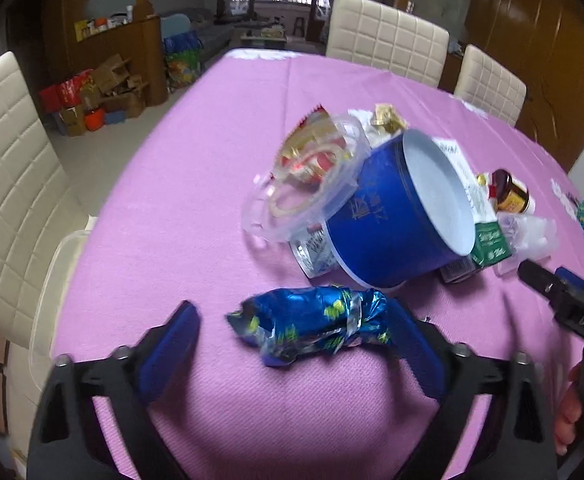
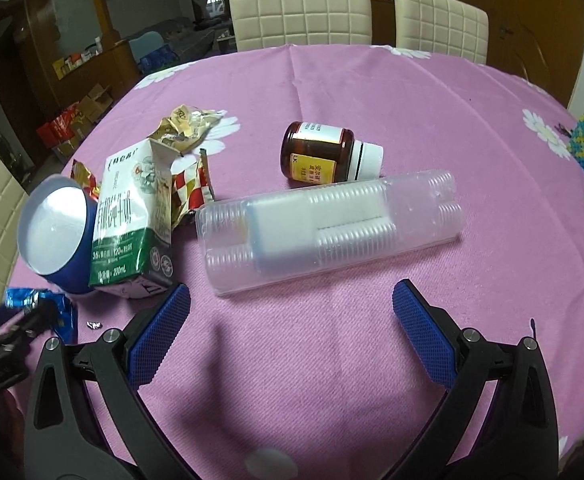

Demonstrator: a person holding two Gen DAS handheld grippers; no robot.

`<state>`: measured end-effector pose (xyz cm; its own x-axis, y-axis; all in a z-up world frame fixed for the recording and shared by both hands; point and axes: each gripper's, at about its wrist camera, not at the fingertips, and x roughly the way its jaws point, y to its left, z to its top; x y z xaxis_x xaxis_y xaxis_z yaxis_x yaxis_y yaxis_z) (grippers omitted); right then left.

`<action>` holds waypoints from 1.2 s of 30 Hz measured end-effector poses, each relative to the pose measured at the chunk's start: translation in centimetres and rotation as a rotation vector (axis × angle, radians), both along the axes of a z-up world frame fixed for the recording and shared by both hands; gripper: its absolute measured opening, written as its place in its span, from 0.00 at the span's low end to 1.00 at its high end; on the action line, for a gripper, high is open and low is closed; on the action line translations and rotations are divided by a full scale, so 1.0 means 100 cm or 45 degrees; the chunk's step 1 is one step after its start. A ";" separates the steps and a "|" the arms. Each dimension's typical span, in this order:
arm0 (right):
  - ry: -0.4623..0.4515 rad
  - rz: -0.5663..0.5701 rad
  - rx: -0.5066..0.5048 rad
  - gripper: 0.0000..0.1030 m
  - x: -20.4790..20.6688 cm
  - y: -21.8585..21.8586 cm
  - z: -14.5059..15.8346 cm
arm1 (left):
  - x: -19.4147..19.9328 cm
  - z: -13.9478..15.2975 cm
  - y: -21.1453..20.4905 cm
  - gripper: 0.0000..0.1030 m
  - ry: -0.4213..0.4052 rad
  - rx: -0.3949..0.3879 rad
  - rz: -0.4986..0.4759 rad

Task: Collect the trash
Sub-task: 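Grasp the blue candy wrapper with the left tool while the right tool approaches the clear cup stack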

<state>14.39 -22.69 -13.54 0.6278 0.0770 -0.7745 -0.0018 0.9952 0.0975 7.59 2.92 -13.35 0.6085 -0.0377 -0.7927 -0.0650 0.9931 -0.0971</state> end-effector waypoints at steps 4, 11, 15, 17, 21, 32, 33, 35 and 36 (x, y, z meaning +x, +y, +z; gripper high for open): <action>-0.013 -0.003 0.023 0.97 0.007 -0.002 0.000 | 0.000 0.005 -0.008 0.55 -0.044 -0.020 -0.061; 0.018 -0.005 0.011 0.97 0.024 0.004 -0.007 | 0.009 0.011 0.008 0.48 -0.096 -0.039 0.047; 0.043 -0.026 0.025 0.97 0.036 0.004 -0.010 | 0.016 0.010 0.016 0.48 -0.100 -0.097 0.078; 0.064 -0.037 0.055 0.97 0.042 0.004 -0.013 | 0.018 0.008 0.016 0.48 -0.091 -0.100 0.061; 0.058 -0.066 0.059 0.97 0.049 0.007 -0.016 | 0.021 0.010 0.010 0.48 -0.101 -0.088 0.019; 0.005 -0.071 0.291 0.97 0.039 -0.004 -0.005 | 0.021 0.010 0.009 0.48 -0.111 -0.089 0.000; -0.004 -0.087 0.320 0.97 0.038 -0.007 -0.003 | 0.020 0.010 0.009 0.48 -0.117 -0.089 0.001; -0.019 -0.136 0.372 0.97 0.039 -0.013 0.000 | 0.019 0.011 0.009 0.48 -0.126 -0.090 0.000; -0.022 -0.166 0.411 0.97 0.040 -0.017 0.000 | 0.018 0.011 0.009 0.48 -0.129 -0.090 -0.003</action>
